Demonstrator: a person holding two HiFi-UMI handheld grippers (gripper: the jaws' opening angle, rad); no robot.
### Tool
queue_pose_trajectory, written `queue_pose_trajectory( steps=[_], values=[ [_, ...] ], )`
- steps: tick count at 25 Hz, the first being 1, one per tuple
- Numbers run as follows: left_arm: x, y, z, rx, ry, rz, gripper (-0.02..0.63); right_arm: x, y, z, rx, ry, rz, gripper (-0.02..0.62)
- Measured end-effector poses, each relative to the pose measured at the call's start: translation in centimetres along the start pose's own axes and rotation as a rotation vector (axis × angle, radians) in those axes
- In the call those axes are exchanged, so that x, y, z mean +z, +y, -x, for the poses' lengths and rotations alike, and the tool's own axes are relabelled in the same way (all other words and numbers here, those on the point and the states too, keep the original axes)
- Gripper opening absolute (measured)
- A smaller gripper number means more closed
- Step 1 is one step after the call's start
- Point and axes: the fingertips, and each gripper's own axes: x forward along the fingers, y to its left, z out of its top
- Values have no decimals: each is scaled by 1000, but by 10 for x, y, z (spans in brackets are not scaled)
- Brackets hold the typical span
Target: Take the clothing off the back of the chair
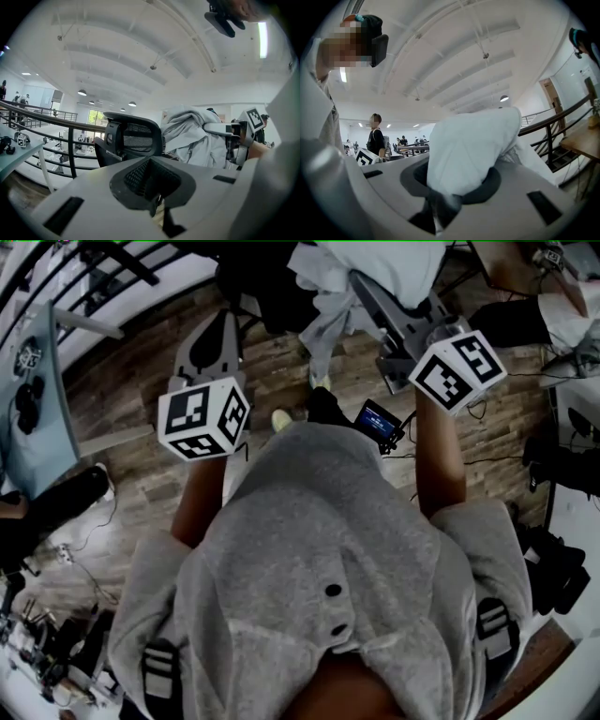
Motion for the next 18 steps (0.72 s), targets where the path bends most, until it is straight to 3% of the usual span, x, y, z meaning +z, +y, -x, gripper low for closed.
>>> queue_pose_trajectory(
  steps=[7, 12, 18],
  values=[
    [0, -10, 1, -18, -9, -1, 3, -5, 19, 7, 33, 2, -20, 123],
    [9, -17, -10, -7, -5, 3, 3, -6, 9, 5, 38, 15, -53, 123],
    [-2, -34, 10, 8, -8, -9, 3, -26, 21, 31, 51, 28, -71, 123]
  ],
)
